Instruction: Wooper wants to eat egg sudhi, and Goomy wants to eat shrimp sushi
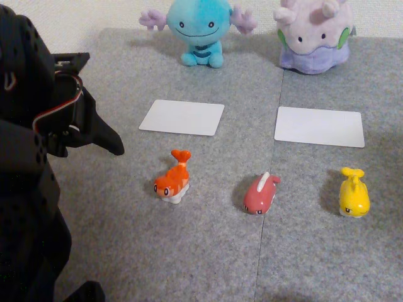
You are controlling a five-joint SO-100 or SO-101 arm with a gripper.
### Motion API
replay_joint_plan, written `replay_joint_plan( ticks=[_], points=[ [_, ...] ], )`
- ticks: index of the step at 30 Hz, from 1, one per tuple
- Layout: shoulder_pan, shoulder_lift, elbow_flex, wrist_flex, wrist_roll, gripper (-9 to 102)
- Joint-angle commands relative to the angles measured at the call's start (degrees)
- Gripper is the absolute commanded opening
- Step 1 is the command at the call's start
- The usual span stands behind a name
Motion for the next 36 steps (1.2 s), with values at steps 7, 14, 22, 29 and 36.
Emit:
replay_joint_plan(
  ticks=[7, 14, 22, 29, 36],
  points=[
    [-0.4, 1.1, -0.1, -0.4, -0.6, 30],
    [-0.4, 1.1, -0.1, -0.4, -0.6, 30],
    [0.8, 1.1, -0.9, -0.6, -2.8, 30],
    [10.2, 1.1, -10.3, 4.9, -6.3, 30],
    [12.9, 1.1, -25.1, 18.0, -9.0, 30]
  ],
)
